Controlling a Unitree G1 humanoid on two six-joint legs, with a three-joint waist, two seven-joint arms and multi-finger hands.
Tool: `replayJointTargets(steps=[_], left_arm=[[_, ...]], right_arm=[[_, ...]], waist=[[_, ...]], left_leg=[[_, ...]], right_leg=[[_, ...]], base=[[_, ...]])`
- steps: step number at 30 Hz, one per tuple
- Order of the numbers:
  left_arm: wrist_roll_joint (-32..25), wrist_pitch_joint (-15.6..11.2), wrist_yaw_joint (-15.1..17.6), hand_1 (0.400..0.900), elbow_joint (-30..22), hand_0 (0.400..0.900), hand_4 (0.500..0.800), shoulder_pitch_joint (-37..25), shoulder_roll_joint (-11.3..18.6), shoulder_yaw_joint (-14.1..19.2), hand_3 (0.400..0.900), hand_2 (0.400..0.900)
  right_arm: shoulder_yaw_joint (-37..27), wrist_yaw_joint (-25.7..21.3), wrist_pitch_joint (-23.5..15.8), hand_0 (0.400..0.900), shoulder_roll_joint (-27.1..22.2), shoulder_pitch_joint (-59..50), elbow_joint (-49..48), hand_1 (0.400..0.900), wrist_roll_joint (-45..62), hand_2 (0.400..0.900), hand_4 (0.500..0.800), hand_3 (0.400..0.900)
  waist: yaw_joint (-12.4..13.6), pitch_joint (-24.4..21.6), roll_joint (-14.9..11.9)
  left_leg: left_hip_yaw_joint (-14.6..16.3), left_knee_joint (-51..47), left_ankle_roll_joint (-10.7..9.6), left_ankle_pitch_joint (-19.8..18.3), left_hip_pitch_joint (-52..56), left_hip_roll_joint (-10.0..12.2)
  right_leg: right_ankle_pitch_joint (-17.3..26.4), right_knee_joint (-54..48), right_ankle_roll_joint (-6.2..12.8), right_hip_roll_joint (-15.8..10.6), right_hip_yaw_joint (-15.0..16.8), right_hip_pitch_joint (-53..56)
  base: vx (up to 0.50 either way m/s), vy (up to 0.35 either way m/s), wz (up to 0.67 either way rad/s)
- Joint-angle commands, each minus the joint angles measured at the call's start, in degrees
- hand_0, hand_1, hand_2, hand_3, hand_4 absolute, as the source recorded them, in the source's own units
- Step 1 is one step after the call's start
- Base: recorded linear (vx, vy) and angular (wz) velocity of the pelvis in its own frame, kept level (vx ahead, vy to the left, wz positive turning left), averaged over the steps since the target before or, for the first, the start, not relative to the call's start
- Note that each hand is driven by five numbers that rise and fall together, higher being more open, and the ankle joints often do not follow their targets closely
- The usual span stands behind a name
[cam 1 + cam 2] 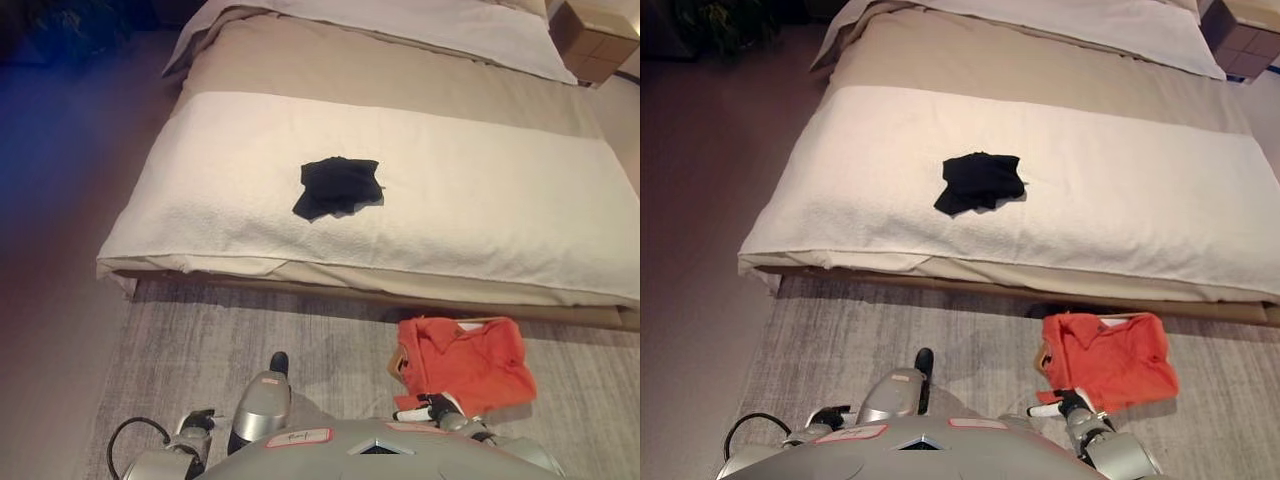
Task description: Put the clothes on the bed into the basket.
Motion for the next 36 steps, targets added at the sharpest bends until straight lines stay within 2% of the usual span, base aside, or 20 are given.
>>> replayJointTargets(steps=[1,2,3,5,7,11,13,16,18,19,20,21,22,24,26,27,28,29,33,36], left_arm=[[1.1,-0.8,0.2,0.9,0.2,0.9,0.8,-0.4,3.2,0.2,0.9,0.9],[1.1,-0.8,0.2,0.9,0.2,0.9,0.8,-0.4,3.2,0.2,0.9,0.9],[1.6,-1.0,-0.2,0.9,-0.2,0.9,0.8,-1.2,3.4,-0.4,0.9,0.9],[2.4,-1.1,-0.8,0.9,-0.3,0.9,0.8,-1.7,3.0,-1.3,0.9,0.9],[3.0,-1.2,-1.1,0.9,-0.2,0.9,0.8,-2.0,2.2,-1.9,0.9,0.9],[4.2,-1.5,-1.4,0.9,-0.1,0.9,0.8,-2.0,1.6,-1.6,0.9,0.9],[4.3,-1.6,-1.6,0.9,0.2,0.9,0.8,-1.6,1.5,-1.2,0.9,0.9],[4.9,-1.4,-1.8,0.9,0.9,0.9,0.8,-1.0,1.2,-1.1,0.9,0.9],[5.0,-1.3,-1.5,0.9,1.1,0.9,0.8,-1.0,1.1,-0.8,0.9,0.9],[4.6,-1.6,-1.1,0.9,1.0,0.9,0.8,-0.7,0.8,-1.0,0.9,0.9],[4.2,-1.6,-0.2,0.9,0.7,0.9,0.8,-0.3,0.1,-1.3,0.9,0.9],[3.7,-1.9,0.0,0.9,-0.3,0.9,0.8,-0.4,-0.2,-1.3,0.9,0.9],[3.2,-2.4,0.0,0.9,-0.9,0.9,0.8,-0.4,-0.6,-1.7,0.9,0.9],[2.6,-2.4,0.8,0.9,-1.9,0.9,0.8,-1.0,-0.3,-2.7,0.9,0.9],[1.2,-2.8,2.0,0.9,-2.4,0.9,0.8,-0.4,-0.1,-2.4,0.9,0.9],[0.7,-3.0,2.2,0.9,-2.5,0.9,0.8,0.4,-0.5,-2.4,0.9,0.9],[0.7,-3.0,2.2,0.9,-2.5,0.9,0.8,0.4,-0.6,-2.4,0.9,0.9],[0.8,-2.8,2.5,0.9,-2.2,0.9,0.8,1.3,-1.4,-3.1,0.9,0.9],[1.3,-2.5,3.0,0.9,-1.7,0.9,0.8,2.0,-1.8,-4.0,0.9,0.9],[-0.1,-2.5,3.9,0.9,-1.5,0.9,0.8,1.2,-2.1,-4.7,0.9,0.9]], right_arm=[[-1.2,-1.0,0.3,0.9,-4.9,-0.8,-3.5,0.9,0.1,0.9,0.8,0.9],[-1.2,-1.0,0.3,0.9,-4.9,-0.8,-3.5,0.9,0.1,0.9,0.8,0.9],[-1.5,-0.8,0.0,0.9,-5.0,-0.4,-3.0,0.9,0.5,0.9,0.8,0.9],[-2.1,-1.0,0.2,0.9,-5.2,0.0,-2.0,0.9,1.0,0.9,0.8,0.9],[-2.3,-1.1,0.3,0.9,-5.3,0.2,-1.7,0.9,1.2,0.9,0.8,0.9],[-3.2,-1.0,0.5,0.9,-5.9,0.8,-2.1,0.9,0.6,0.9,0.8,0.9],[-3.2,-1.0,0.5,0.9,-6.0,0.8,-2.2,0.9,0.2,0.9,0.8,0.9],[-2.3,-0.7,0.4,0.9,-6.8,0.6,-2.9,0.9,-1.7,0.9,0.8,0.9],[-1.1,-1.5,0.1,0.9,-7.4,-0.2,-3.1,0.9,-3.5,0.9,0.8,0.9],[0.6,-2.0,0.2,0.9,-8.2,-1.9,-2.8,0.9,-5.7,0.9,0.8,0.9],[2.6,-2.2,0.1,0.9,-9.5,-4.3,-3.8,0.9,-7.0,0.9,0.8,0.9],[3.2,-2.3,-0.2,0.9,-10.5,-5.5,-5.2,0.9,-7.3,0.9,0.8,0.9],[3.7,-2.8,-0.5,0.9,-12.2,-7.1,-6.8,0.9,-8.0,0.9,0.8,0.9],[7.4,-4.7,-0.4,0.9,-15.2,-13.0,-10.4,0.9,-12.0,0.9,0.8,0.9],[10.4,-5.1,-0.5,0.9,-18.2,-18.9,-13.4,0.9,-14.9,0.9,0.8,0.9],[12.3,-5.3,-0.5,0.9,-19.7,-21.7,-13.7,0.9,-16.7,0.9,0.8,0.9],[12.3,-5.3,-0.5,0.9,-19.7,-21.8,-13.7,0.9,-16.7,0.9,0.8,0.9],[15.0,-5.6,-0.3,0.9,-21.3,-26.9,-15.2,0.9,-18.7,0.9,0.8,0.9],[17.9,-5.7,0.1,0.9,-21.4,-34.6,-22.1,0.9,-20.7,0.9,0.8,0.9],[20.6,-6.4,0.8,0.9,-19.7,-42.1,-21.8,0.9,-20.1,0.9,0.8,0.9]], waist=[[-0.9,0.4,1.8],[-0.9,0.4,1.9],[-3.4,2.0,3.8],[-5.5,3.8,5.9],[-7.1,4.9,5.8],[-10.5,7.3,5.7],[-10.8,7.7,5.8],[-11.0,6.6,4.7],[-11.2,4.8,4.1],[-10.9,4.0,4.6],[-10.9,3.6,5.4],[-10.4,4.0,5.3],[-9.6,5.2,4.7],[-7.7,7.6,2.9],[-5.5,8.4,3.3],[-4.3,8.3,4.3],[-4.3,8.4,4.2],[-3.1,7.4,6.3],[-3.7,6.8,7.8],[-3.0,7.5,8.3]], left_leg=[[-3.9,-9.4,-0.9,7.8,-1.5,-2.1],[-3.9,-9.3,-1.0,7.8,-1.6,-2.0],[-6.0,-10.7,-0.6,6.0,2.5,-2.5],[-8.1,-11.4,-0.7,4.1,7.4,-1.9],[-8.9,-11.9,-1.0,1.8,11.3,-2.5],[-10.9,-11.9,-1.9,-3.0,18.7,-2.7],[-11.1,-12.0,-2.3,-4.1,20.3,-2.4],[-12.5,-12.0,-3.4,-7.6,25.0,-1.6],[-13.4,-11.0,-4.7,-9.9,27.6,0.6],[-13.6,-7.9,-5.5,-9.5,27.0,1.7],[-13.4,-0.5,-6.7,-6.6,24.9,2.8],[-13.1,5.4,-7.6,-3.6,21.8,2.4],[-13.1,13.2,-8.2,-0.5,16.8,0.8],[-11.3,21.1,-8.1,0.8,8.6,-2.4],[-8.6,14.1,-6.9,-1.2,4.0,-1.6],[-7.7,6.3,-6.7,-1.6,5.1,0.5],[-7.6,5.7,-6.7,-1.2,5.3,0.4],[-8.6,-4.3,-6.9,3.4,4.1,2.4],[-7.3,-8.7,-7.0,4.3,6.9,2.8],[-7.1,-11.5,-6.9,5.2,6.6,2.6]], right_leg=[[20.5,2.1,-2.89,1.0,0.4,3.3],[20.6,2.0,-2.91,1.1,0.4,3.3],[10.4,1.0,-4.88,5.0,-0.5,-3.3],[4.0,-3.0,-6.43,6.0,-4.5,-8.5],[7.1,-11.7,-5.36,5.3,-6.9,-11.9],[16.0,-25.5,-1.75,3.7,-6.5,-18.6],[16.7,-25.9,-1.05,3.6,-6.9,-19.1],[19.5,-23.3,-0.57,1.5,-8.7,-19.1],[19.5,-23.4,-1.35,2.2,-9.2,-17.5],[19.4,-23.4,-1.76,2.7,-9.9,-16.4],[18.8,-23.6,-2.64,3.9,-9.7,-14.6],[18.0,-24.0,-3.55,4.1,-9.9,-12.8],[17.6,-24.4,-4.25,3.7,-10.1,-11.4],[16.5,-25.4,-5.46,2.8,-10.2,-9.1],[15.0,-26.2,-5.3,3.4,-9.6,-7.7],[14.0,-26.3,-4.98,4.2,-8.8,-6.8],[14.1,-26.4,-4.96,4.0,-8.7,-6.9],[12.9,-26.6,-4.48,5.2,-8.0,-5.8],[12.1,-26.6,-4.64,5.4,-7.6,-5.6],[12.6,-26.7,-4.36,5.0,-7.3,-8.0]], base=[[0.28,0.139,0.24],[0.46,0.181,0.68],[0.43,0.153,0.61],[0.49,0.095,0.69],[0.44,-0.044,0.44],[0.47,-0.089,0.5],[0.3,-0.098,0.22],[0.57,-0.324,0.63],[0.49,-0.388,0.66],[0.47,-0.366,0.6],[0.39,-0.317,0.43],[0.28,-0.286,0.35],[0.16,-0.275,-0.15],[0.13,-0.284,-0.31],[0.26,-0.128,-0.5],[0.21,0.018,-0.41],[0.36,0.108,-0.62],[0.3,0.089,-0.32],[0.21,0.076,-0.09],[-0.02,0.088,-0.08]])
